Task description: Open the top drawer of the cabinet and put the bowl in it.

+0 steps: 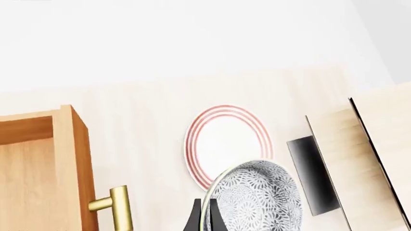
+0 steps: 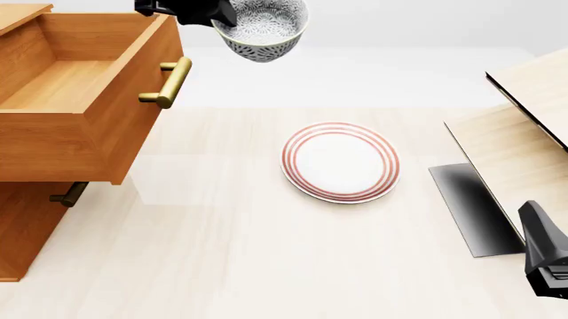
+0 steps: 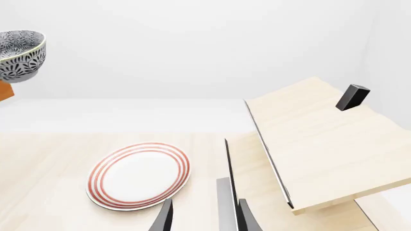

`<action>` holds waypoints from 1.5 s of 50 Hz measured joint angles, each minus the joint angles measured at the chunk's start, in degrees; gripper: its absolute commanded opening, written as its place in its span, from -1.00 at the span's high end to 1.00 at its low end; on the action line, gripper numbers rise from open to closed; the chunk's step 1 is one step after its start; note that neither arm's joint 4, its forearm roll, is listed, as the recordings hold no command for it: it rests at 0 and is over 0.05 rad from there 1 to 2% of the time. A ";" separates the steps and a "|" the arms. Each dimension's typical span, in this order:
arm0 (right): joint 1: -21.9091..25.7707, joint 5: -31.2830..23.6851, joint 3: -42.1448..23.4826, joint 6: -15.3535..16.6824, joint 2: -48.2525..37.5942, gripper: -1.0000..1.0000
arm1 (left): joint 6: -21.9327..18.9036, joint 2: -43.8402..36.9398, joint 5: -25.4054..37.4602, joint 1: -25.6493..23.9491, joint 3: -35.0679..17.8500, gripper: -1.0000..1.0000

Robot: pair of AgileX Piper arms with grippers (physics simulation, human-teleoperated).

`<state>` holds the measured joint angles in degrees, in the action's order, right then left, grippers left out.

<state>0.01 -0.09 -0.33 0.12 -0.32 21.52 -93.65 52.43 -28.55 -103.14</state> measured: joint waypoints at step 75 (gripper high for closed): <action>0.00 0.00 0.00 0.00 0.00 -1.00 | 2.90 8.08 0.54 14.88 3.45 1.00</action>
<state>0.01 -0.09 -0.33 0.12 -0.32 24.42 -85.56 52.97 -13.67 -99.69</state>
